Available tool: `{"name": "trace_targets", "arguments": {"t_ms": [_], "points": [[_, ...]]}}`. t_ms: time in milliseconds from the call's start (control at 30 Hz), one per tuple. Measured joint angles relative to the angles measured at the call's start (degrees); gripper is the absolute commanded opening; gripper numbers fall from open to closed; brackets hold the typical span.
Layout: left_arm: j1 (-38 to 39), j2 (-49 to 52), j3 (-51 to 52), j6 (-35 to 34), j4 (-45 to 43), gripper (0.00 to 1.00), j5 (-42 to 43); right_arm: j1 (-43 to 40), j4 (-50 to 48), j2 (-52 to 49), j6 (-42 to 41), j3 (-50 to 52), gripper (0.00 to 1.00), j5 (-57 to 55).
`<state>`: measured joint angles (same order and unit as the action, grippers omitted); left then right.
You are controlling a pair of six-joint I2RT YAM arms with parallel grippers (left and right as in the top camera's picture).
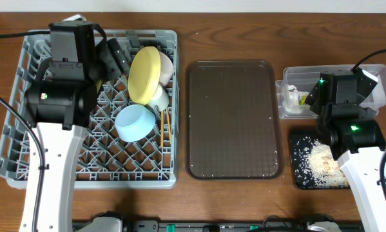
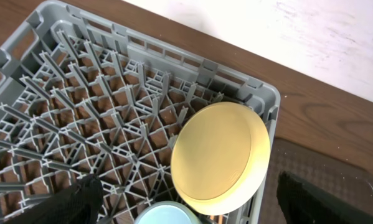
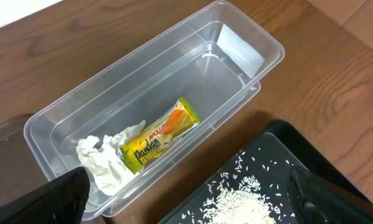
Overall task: Sort waste into correct bins and load items into the dishwasher rack
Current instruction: 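Release the yellow plate and pull the left gripper back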
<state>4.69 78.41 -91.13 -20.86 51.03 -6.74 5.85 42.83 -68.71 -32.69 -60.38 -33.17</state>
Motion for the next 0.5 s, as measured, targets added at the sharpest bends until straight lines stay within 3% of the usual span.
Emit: {"name": "trace_targets", "arguments": {"t_ms": [500], "points": [[0.0, 0.1, 0.0, -0.2, 0.0, 0.92, 0.0, 0.0, 0.0, 0.0, 0.0, 0.0, 0.99, 0.0]]}}
